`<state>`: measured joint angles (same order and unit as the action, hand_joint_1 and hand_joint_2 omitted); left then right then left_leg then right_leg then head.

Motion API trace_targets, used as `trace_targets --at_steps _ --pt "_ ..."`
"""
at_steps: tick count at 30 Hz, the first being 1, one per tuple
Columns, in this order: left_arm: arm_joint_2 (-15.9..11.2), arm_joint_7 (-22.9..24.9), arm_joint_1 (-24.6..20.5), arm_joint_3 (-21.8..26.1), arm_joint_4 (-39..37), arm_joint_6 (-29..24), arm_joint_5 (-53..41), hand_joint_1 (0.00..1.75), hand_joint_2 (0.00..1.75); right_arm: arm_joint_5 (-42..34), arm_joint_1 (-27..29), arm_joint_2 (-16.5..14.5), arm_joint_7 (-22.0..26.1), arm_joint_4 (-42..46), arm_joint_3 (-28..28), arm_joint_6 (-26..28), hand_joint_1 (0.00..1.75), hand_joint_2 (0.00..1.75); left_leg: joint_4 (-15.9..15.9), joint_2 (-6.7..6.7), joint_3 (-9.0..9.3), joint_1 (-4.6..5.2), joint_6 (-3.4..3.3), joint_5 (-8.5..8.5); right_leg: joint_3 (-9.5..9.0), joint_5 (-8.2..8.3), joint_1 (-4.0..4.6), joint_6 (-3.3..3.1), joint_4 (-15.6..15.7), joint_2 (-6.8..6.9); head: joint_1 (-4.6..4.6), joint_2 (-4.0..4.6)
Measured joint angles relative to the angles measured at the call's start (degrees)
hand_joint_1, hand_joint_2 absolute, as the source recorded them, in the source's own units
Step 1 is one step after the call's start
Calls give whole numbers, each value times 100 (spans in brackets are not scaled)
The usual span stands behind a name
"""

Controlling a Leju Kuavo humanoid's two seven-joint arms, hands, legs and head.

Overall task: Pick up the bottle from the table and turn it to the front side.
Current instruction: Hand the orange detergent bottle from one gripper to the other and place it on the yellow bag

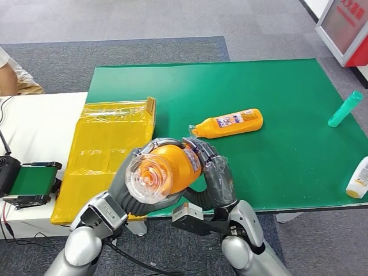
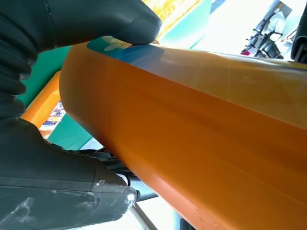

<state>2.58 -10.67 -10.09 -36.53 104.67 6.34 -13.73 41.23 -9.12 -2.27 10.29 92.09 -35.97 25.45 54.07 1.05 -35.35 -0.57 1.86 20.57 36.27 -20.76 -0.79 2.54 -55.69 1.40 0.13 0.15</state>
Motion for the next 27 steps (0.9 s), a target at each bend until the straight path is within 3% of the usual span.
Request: trace_targets --at_steps 9,11,13,15,21,27 --pt "0 0 -4 -5 -6 0 2 175 175 30 -53 0 -13 -38 -49 23 175 175 0 0 0 0 0 0 0 0 0 0 0 0 0 0" --pt "1 21 27 -14 -4 -459 -529 175 175 40 -43 0 -164 -44 -43 120 87 175 0 0 0 0 0 0 0 0 0 0 0 0 0 0" --pt "-15 56 104 15 29 -1331 -1700 175 87 16 13 7 -329 -42 46 268 0 175 0 0 0 0 0 0 1 0 0 0 0 -1 0 0" --pt "-52 79 173 124 94 -1907 -2619 175 0 -38 102 19 -338 -19 226 325 0 175 0 0 -1 0 0 0 1 -1 0 1 0 0 -1 0" --pt "-125 166 292 487 154 -2586 -3653 175 0 -71 283 24 -320 85 619 378 0 175 0 0 -1 0 0 0 0 -1 0 1 0 -1 -1 0" --pt "-170 253 320 796 151 -2974 -4011 175 0 -76 338 24 -340 191 785 431 0 175 0 0 0 0 0 0 0 0 0 0 0 -1 -1 0"
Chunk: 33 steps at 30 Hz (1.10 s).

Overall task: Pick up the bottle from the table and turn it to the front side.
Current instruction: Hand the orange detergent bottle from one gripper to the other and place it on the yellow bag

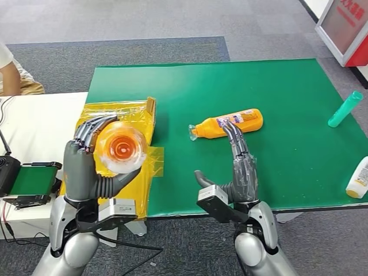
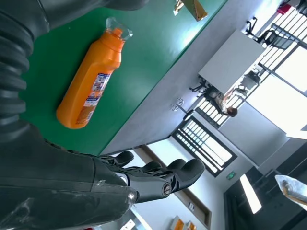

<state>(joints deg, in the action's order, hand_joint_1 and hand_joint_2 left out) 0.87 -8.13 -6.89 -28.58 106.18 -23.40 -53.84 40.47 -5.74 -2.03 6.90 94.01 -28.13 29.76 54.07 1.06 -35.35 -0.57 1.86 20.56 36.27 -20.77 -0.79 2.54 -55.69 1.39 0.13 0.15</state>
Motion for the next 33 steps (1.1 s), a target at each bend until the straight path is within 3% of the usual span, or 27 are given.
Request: trace_targets --at_steps 8,14,17,21,26,30,33 --pt "-30 113 9 133 -3 -98 -269 175 0 -2 16 0 -7 30 61 12 0 175 0 0 0 0 0 0 0 0 0 1 0 0 1 0" --pt "-189 878 -41 336 -171 -14 -2101 175 0 11 132 0 -4 268 162 50 0 175 0 0 0 0 0 0 3 0 0 0 0 0 -1 0" --pt "-300 1152 -87 417 -428 197 -2503 175 0 82 255 0 33 586 238 103 0 175 0 0 0 0 1 0 4 0 0 0 0 0 0 0" --pt "-400 1326 -137 543 -834 476 -2550 175 175 173 450 0 128 1078 344 149 0 175 0 0 0 0 1 0 4 0 0 0 0 -1 1 0" --pt "-449 1409 -177 697 -1264 633 -2475 175 175 216 586 2 199 1490 422 172 0 175 0 0 0 0 1 0 4 0 0 0 0 -2 -1 0" --pt "-461 1480 -264 850 -1597 797 -2439 175 0 242 668 2 202 1693 457 172 0 175 0 0 0 0 1 0 4 0 0 -1 0 -2 -1 0" --pt "-470 1541 -341 997 -1930 978 -2418 175 0 234 738 2 205 1809 508 161 0 175 0 1 0 0 1 0 5 0 0 -2 0 -2 0 0"
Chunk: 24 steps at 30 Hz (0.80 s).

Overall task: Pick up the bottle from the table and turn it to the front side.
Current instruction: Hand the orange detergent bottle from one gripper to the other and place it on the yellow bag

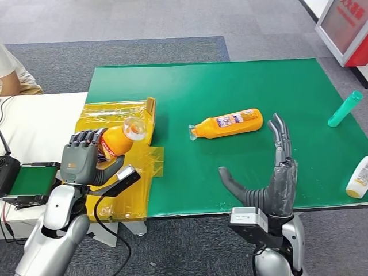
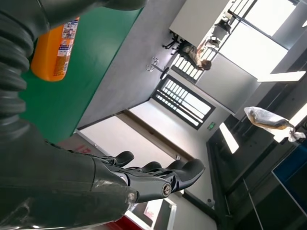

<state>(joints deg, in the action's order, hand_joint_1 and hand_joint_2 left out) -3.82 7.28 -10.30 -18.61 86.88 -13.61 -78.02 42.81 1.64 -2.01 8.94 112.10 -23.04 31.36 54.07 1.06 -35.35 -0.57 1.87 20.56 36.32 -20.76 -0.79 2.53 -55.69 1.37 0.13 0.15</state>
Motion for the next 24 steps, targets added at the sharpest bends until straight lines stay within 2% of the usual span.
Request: trace_targets --at_steps 10,14,21,24 --pt "-49 7 -319 220 -1130 386 -157 175 0 35 145 -8 1 234 121 -186 0 175 0 0 0 0 0 0 -2 1 -1 0 0 0 -1 0" --pt "-91 -116 -514 191 -1704 553 -395 175 175 75 177 -34 24 326 156 -331 0 175 0 0 1 0 1 0 0 1 0 -1 0 -1 -1 0" --pt "-103 -198 -702 57 -2349 579 -585 175 175 31 166 -49 57 388 195 -399 0 175 0 0 0 0 1 -2 0 2 0 -2 0 -1 0 0" --pt "-99 -203 -726 26 -2432 576 -558 44 44 24 166 -62 63 394 199 -413 0 175 0 0 0 0 1 -2 0 2 0 -1 0 -1 -1 0"
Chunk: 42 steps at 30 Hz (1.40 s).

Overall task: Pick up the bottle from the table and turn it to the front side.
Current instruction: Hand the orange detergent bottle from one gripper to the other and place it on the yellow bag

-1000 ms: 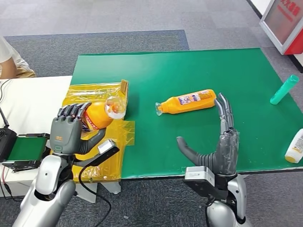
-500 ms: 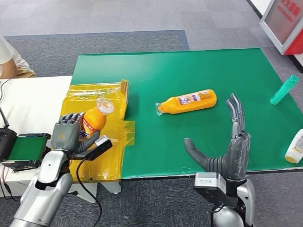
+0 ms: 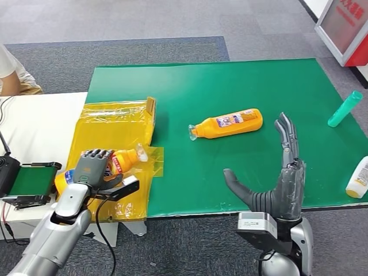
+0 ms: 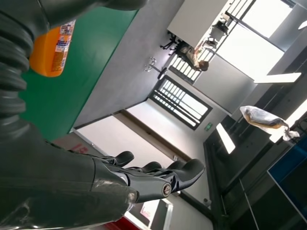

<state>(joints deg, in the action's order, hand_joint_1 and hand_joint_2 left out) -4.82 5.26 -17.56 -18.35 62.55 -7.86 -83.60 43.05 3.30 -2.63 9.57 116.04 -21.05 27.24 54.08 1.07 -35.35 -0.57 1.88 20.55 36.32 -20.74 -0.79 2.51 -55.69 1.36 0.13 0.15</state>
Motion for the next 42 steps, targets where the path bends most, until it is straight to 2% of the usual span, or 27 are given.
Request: trace_targets --at_steps 1,17,21,27,31,35,42 --pt "5 3 -6 -8 -18 -12 30 0 0 -2 1 -4 4 0 0 -1 0 175 0 0 0 0 0 0 0 0 0 0 0 0 0 0" --pt "148 -44 113 -18 -49 -280 295 0 0 -45 17 -12 49 0 2 -20 0 175 0 0 0 0 0 0 -1 0 0 0 0 0 0 0" --pt "222 -233 243 -1 76 -346 730 0 0 -44 19 -13 54 0 2 -14 0 175 0 0 0 0 -1 1 -2 -1 0 1 0 0 -1 0" --pt "432 -682 536 162 642 -333 2024 0 0 -131 55 -8 96 -2 14 105 0 175 0 0 -1 0 0 3 -2 -2 0 1 0 0 -1 0" --pt "646 -1323 899 352 1406 -293 3647 0 175 -89 145 -7 117 -3 40 157 0 175 0 0 -1 0 0 4 -2 -3 0 2 0 0 1 0" --pt "857 -2069 1331 494 2371 -407 5103 0 175 -298 196 34 221 -45 46 286 0 175 0 0 -2 0 -1 10 -2 -5 -1 4 0 0 -1 0" --pt "1003 -2299 1644 595 3110 -499 5529 0 175 -433 197 90 264 -140 44 341 0 175 0 0 -1 0 -2 8 -5 -5 0 3 0 1 0 0"
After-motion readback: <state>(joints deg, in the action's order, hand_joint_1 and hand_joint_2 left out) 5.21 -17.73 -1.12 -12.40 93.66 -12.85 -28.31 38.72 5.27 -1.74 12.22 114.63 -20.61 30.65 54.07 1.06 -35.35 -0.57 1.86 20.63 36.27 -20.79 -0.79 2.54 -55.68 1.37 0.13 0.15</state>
